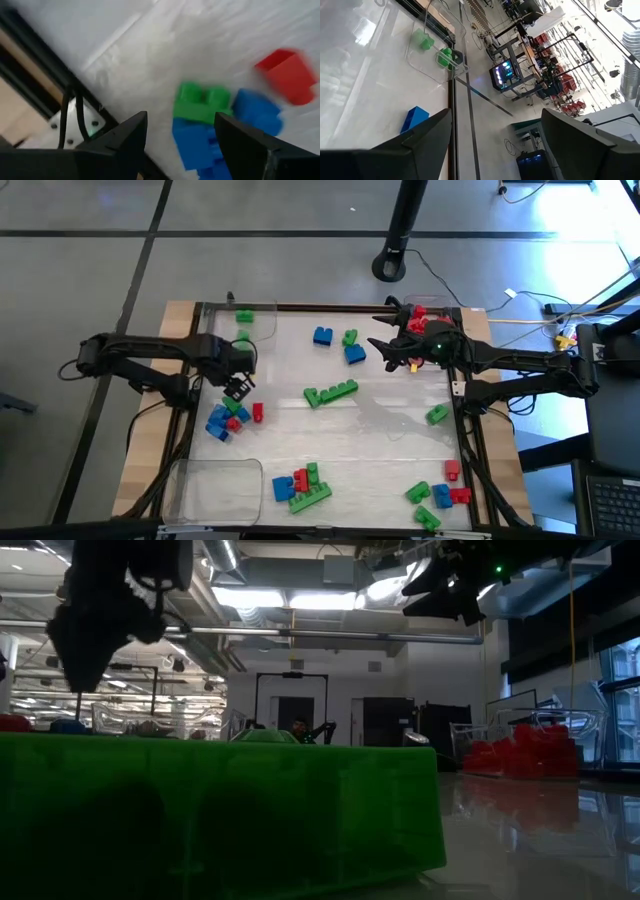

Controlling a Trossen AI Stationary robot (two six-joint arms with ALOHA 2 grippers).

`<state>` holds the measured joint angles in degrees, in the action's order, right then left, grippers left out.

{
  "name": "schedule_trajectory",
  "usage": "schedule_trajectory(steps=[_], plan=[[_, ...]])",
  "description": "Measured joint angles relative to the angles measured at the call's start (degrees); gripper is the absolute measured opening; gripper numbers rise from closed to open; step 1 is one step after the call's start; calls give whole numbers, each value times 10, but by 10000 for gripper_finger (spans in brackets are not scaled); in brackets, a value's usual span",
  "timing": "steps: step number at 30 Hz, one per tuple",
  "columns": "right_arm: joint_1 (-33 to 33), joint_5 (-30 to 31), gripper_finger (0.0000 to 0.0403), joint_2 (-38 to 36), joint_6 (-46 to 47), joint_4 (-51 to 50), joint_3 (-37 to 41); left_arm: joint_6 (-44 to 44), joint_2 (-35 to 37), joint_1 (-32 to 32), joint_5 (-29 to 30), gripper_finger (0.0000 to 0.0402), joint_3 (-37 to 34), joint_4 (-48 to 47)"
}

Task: Sort blocks
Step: Put the green game piece into the left transparent bin

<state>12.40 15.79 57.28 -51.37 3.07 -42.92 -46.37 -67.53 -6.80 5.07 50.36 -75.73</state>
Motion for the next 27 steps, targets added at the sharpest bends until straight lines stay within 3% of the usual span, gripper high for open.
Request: schedule_trajectory(steps=[6, 12, 27], plan=[[0, 0, 309, 0, 1, 0, 0, 12, 0, 9, -37, 221, -53, 24], [0, 0, 309, 0, 1, -1, 0, 111, 0, 38, -68, 221, -95, 74], [0, 0, 309, 0, 1, -2, 0, 300, -11, 127, -3, 221, -107, 132]])
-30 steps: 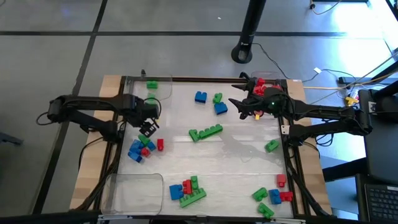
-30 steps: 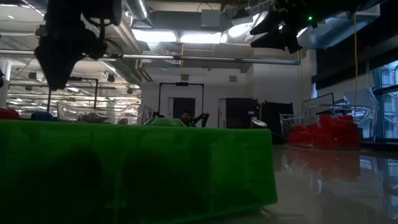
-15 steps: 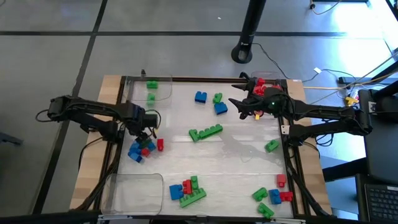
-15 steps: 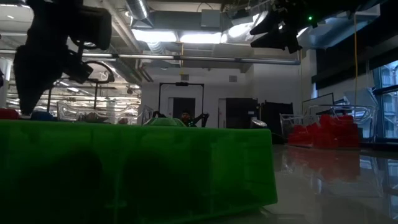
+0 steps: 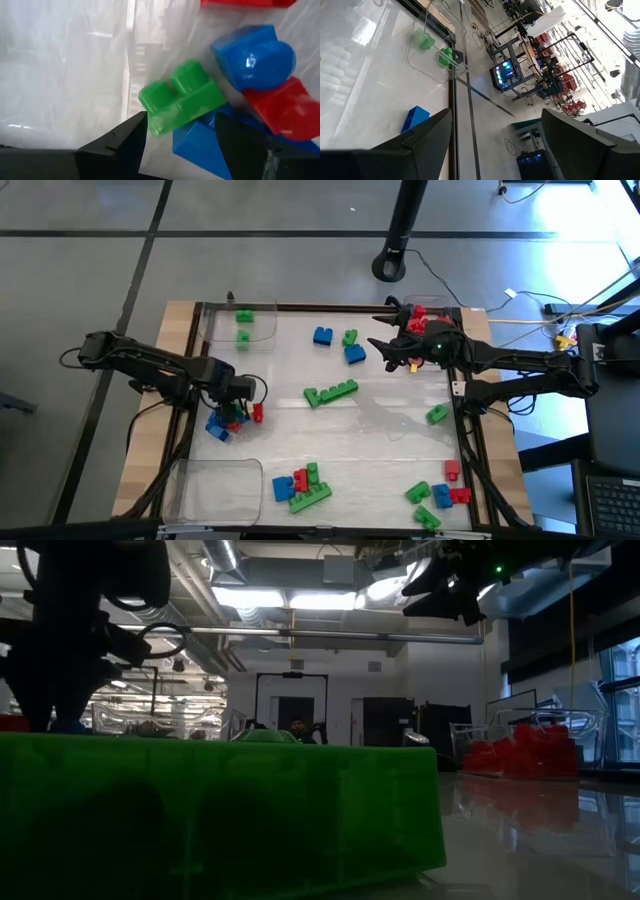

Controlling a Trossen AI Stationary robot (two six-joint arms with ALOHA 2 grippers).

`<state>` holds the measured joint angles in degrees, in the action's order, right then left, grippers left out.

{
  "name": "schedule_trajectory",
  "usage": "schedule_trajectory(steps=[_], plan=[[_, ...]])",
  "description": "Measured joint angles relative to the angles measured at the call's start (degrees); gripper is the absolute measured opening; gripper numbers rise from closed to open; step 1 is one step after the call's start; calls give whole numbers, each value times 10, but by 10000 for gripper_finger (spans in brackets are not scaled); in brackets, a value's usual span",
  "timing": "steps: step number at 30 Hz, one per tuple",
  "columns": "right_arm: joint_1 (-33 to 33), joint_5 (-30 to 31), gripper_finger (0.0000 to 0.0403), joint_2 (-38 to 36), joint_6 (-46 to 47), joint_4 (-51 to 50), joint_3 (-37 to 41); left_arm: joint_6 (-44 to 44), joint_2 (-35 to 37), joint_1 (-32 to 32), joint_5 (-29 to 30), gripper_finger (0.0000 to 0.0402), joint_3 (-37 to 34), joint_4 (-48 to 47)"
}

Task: Sort blocks
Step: Put the green game piece into the left transparent bin

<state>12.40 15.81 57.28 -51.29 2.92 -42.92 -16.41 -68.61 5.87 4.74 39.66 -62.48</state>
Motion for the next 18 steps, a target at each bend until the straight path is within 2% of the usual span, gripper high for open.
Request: schedule_trajectory(steps=[11, 18], plan=[[0, 0, 309, 0, 0, 0, 0, 1, -74, 29, 4, 221, 1, 14], [0, 0, 309, 0, 0, 0, 0, 1, -122, 30, 58, 221, 3, 31]])
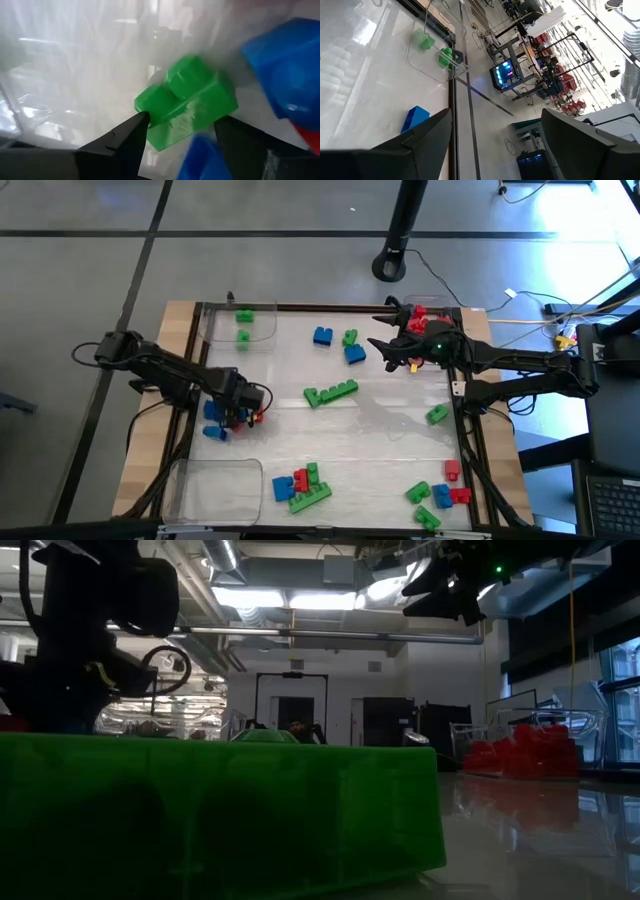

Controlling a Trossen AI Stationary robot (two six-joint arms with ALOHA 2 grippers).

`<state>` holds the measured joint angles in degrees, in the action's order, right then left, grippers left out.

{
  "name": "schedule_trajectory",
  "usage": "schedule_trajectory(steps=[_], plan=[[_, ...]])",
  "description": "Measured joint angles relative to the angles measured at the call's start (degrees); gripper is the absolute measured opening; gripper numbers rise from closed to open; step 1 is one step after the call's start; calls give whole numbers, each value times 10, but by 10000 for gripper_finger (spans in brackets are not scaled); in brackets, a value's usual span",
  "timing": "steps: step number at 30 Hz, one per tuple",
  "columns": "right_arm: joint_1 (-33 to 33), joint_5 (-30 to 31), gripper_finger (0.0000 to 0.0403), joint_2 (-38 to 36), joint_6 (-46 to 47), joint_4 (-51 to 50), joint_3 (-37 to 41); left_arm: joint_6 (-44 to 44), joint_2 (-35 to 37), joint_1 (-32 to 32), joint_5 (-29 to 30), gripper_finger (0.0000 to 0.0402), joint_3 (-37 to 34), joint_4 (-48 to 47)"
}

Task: Sort blocks
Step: Put the green game piece into the left transparent bin

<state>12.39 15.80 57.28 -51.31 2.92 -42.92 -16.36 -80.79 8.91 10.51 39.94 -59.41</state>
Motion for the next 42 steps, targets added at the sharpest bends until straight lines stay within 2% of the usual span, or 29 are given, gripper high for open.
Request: schedule_trajectory(steps=[10, 17, 26, 35, 42], plan=[[0, 0, 309, 0, 0, 0, 0, -6, -3, -1, -7, 218, -2, 19], [0, 0, 309, 0, 0, 0, 0, -27, -3, -11, -10, 163, -1, 75], [0, 0, 309, 0, 0, 0, 0, -27, -3, -36, -13, 115, -2, 77], [0, 0, 309, 0, 0, 0, 0, -16, -4, -47, -9, 37, 3, 73], [0, 0, 309, 0, 0, 0, 0, -16, -3, -54, -8, 22, 33, 15]])
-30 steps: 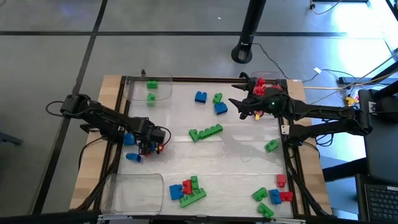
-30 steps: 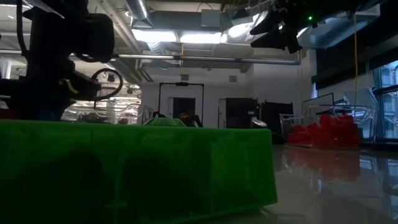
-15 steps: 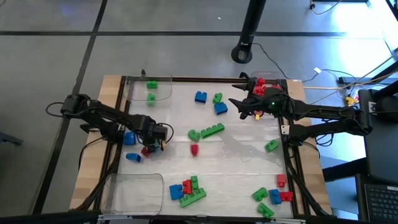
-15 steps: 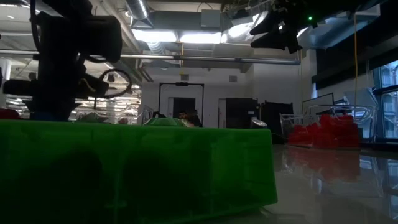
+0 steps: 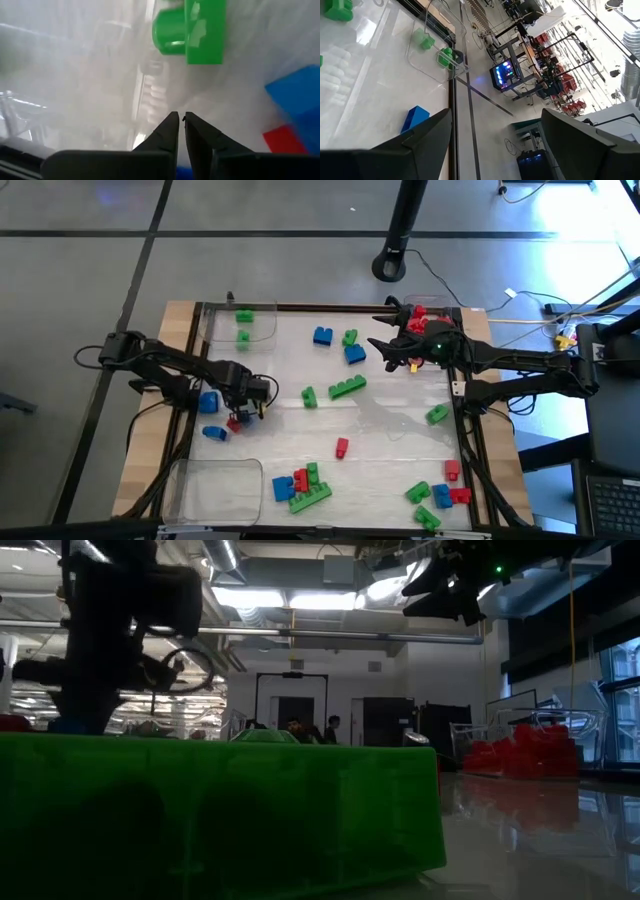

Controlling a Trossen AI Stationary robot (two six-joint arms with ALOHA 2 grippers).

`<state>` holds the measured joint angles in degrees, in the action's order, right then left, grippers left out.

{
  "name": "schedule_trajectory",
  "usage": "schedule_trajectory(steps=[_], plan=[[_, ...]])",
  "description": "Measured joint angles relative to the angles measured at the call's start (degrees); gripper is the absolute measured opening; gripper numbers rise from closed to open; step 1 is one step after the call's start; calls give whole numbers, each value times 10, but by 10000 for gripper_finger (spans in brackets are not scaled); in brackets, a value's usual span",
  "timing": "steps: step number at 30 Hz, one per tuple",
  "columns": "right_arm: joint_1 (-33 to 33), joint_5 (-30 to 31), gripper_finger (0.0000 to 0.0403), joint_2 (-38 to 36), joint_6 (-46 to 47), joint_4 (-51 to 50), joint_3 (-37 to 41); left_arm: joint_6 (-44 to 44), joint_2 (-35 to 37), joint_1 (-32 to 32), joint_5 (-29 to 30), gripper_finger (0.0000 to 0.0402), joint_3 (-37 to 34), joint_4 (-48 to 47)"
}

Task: Sort blocks
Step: Put the green game piece into the left transparent bin

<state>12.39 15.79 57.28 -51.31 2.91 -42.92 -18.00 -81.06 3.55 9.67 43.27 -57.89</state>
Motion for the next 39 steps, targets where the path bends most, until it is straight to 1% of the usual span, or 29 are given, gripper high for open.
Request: schedule_trajectory(steps=[4, 7, 9, 14, 18, 21, 24, 29, 39], plan=[[0, 0, 309, 0, 0, 0, 0, -20, 8, 0, 32, 33, 39, -13], [0, 0, 309, 0, 0, 0, 0, -29, 18, 0, 71, 57, 66, -9], [0, 0, 309, 0, 0, 0, 0, -32, 23, 0, 85, 79, 79, 1], [0, 0, 309, 0, 0, 0, 0, -55, 31, -7, 82, 151, 79, 75], [0, 0, 309, 0, 0, -1, 0, -59, 21, -19, 71, 204, 71, 85], [0, 0, 309, 0, 0, 0, 0, -65, 18, -26, 71, 229, 60, 85], [0, 0, 309, 0, 0, 0, 0, -58, 18, -26, 70, 238, 40, 102], [0, 0, 309, 0, 0, 0, 0, -27, 18, -26, 35, 235, -1, 149], [0, 0, 309, 0, 0, 0, 0, -8, 18, -29, 36, 230, -58, 246]])
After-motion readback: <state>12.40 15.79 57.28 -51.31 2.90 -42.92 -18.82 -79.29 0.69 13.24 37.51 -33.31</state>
